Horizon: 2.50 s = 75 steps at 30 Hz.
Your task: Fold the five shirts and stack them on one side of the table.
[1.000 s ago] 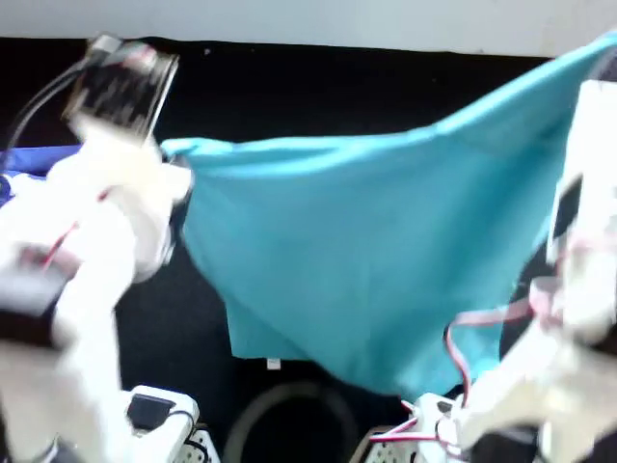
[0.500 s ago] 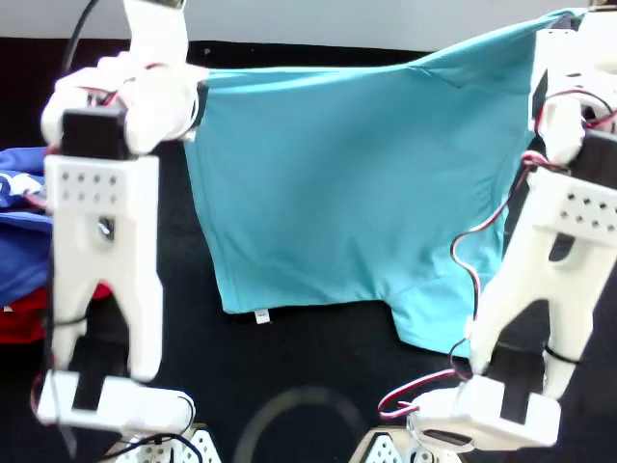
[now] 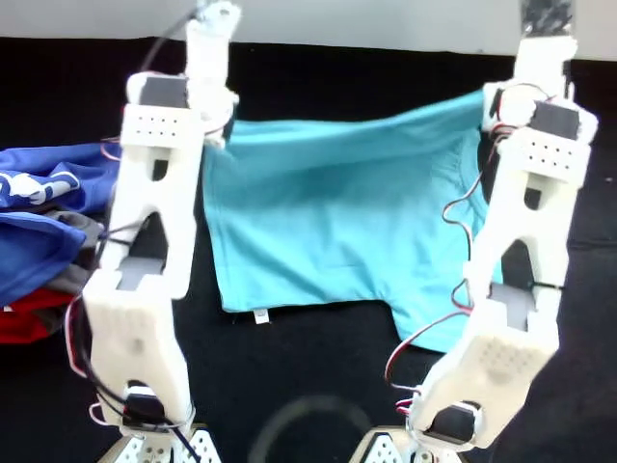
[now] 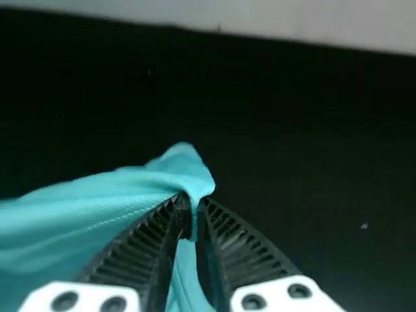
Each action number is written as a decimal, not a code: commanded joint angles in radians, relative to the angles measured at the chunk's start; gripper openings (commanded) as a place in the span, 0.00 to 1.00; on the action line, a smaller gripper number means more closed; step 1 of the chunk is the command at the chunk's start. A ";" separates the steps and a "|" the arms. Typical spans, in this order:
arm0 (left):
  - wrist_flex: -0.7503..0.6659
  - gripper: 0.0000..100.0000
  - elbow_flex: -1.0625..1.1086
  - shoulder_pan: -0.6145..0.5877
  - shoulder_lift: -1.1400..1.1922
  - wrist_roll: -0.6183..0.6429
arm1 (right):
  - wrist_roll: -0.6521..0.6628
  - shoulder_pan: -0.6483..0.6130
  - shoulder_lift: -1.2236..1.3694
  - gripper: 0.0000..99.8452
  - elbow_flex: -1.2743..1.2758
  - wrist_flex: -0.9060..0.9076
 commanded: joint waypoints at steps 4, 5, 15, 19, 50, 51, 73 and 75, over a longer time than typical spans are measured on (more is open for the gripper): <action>-0.009 0.01 -0.036 -0.012 0.096 0.003 | -0.008 -0.008 0.079 0.01 -0.033 0.088; 0.002 0.01 -0.036 -0.012 0.102 0.005 | -0.008 -0.008 0.090 0.01 -0.033 0.105; 0.262 0.01 -0.073 0.024 0.021 0.000 | -0.009 -0.004 -0.007 0.01 -0.064 0.312; 0.370 0.01 -0.074 0.048 -0.021 0.000 | -0.009 -0.001 -0.018 0.01 -0.068 0.414; 0.157 0.01 0.840 0.148 -0.440 0.002 | 0.209 0.239 -0.510 0.01 0.707 0.438; 0.146 0.01 0.860 0.150 -0.440 0.002 | 0.209 0.239 -0.518 0.01 0.750 0.414; 0.235 0.01 0.868 0.173 -0.450 0.002 | 0.250 0.292 -0.553 0.01 0.814 0.311; 0.255 0.01 0.843 0.199 -0.450 0.002 | 0.262 0.309 -0.553 0.01 0.814 0.312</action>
